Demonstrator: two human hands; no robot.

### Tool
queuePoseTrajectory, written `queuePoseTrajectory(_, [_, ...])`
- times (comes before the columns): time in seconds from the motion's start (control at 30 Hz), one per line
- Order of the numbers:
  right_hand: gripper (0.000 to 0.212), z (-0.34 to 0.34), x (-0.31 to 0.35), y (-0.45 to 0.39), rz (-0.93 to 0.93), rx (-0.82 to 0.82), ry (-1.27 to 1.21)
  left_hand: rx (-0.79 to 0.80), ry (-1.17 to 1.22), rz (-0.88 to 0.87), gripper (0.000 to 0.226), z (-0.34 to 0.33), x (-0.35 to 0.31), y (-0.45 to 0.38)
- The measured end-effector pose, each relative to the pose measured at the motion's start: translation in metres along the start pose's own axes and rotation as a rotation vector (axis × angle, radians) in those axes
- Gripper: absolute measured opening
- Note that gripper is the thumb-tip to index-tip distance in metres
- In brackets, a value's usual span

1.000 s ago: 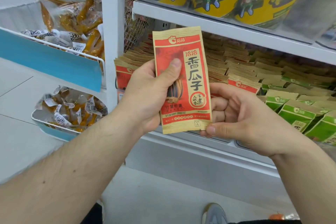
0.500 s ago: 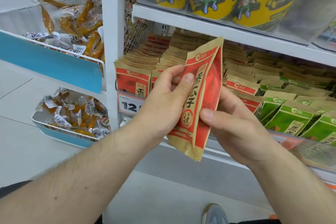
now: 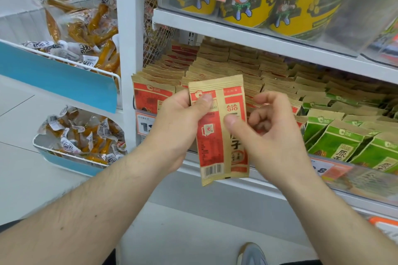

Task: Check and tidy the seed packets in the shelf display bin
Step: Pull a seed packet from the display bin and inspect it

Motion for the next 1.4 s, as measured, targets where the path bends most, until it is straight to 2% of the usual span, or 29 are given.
queuePoseTrajectory(0.1, [0.018, 0.008, -0.005, -0.006, -0.026, -0.060, -0.195, 0.132, -0.080, 0.037, 0.018, -0.016, 0.006, 0.004])
queuePoseTrajectory(0.27, [0.032, 0.001, -0.012, 0.000, -0.199, -0.046, -0.483, 0.201, -0.055, 0.055, 0.034, -0.023, 0.011, 0.004])
queuePoseTrajectory(0.4, [0.034, -0.002, -0.019, 0.001, -0.268, -0.043, -0.591, 0.225, -0.047, 0.076, 0.036, -0.024, 0.014, 0.005])
queuePoseTrajectory(0.6, [0.034, 0.008, -0.019, -0.007, -0.209, -0.076, -0.648, 0.259, -0.137, 0.098, 0.036, -0.027, 0.016, 0.006])
queuePoseTrajectory(0.73, [0.025, -0.005, -0.022, -0.010, -0.161, 0.162, -0.541, 0.153, 0.014, 0.076, 0.027, -0.015, 0.007, 0.002])
queuePoseTrajectory(0.8, [0.027, -0.016, -0.020, -0.003, -0.167, 0.329, -0.548, 0.106, 0.077, 0.083, 0.031, -0.008, 0.003, 0.000])
queuePoseTrajectory(0.87, [0.030, -0.023, -0.015, 0.003, -0.172, 0.414, -0.609, 0.095, 0.078, 0.095, 0.038, -0.004, -0.001, 0.001])
queuePoseTrajectory(1.03, [0.026, -0.030, -0.015, 0.006, -0.190, 0.445, -0.634, 0.226, 0.041, 0.154, 0.041, -0.009, 0.000, 0.003])
queuePoseTrajectory(1.2, [0.022, -0.031, -0.011, 0.009, -0.210, 0.464, -0.671, 0.231, 0.057, 0.181, 0.044, -0.006, 0.003, 0.001])
queuePoseTrajectory(1.3, [0.024, -0.033, -0.015, 0.009, -0.217, 0.451, -0.684, 0.200, 0.000, 0.132, 0.044, -0.003, -0.002, 0.002])
queuePoseTrajectory(1.4, [0.028, -0.046, -0.013, 0.015, -0.272, 0.474, -0.879, 0.177, 0.022, 0.133, 0.060, -0.001, -0.003, 0.000])
Point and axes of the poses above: each hand's wrist, its own y-axis away from the middle knuckle, its own z-axis out of the back of the hand, x = y × z, the point moved 10 cm from there along -y, towards the middle knuckle, and after that the axes turned 13 degrees about z, right-handed, at the moved point
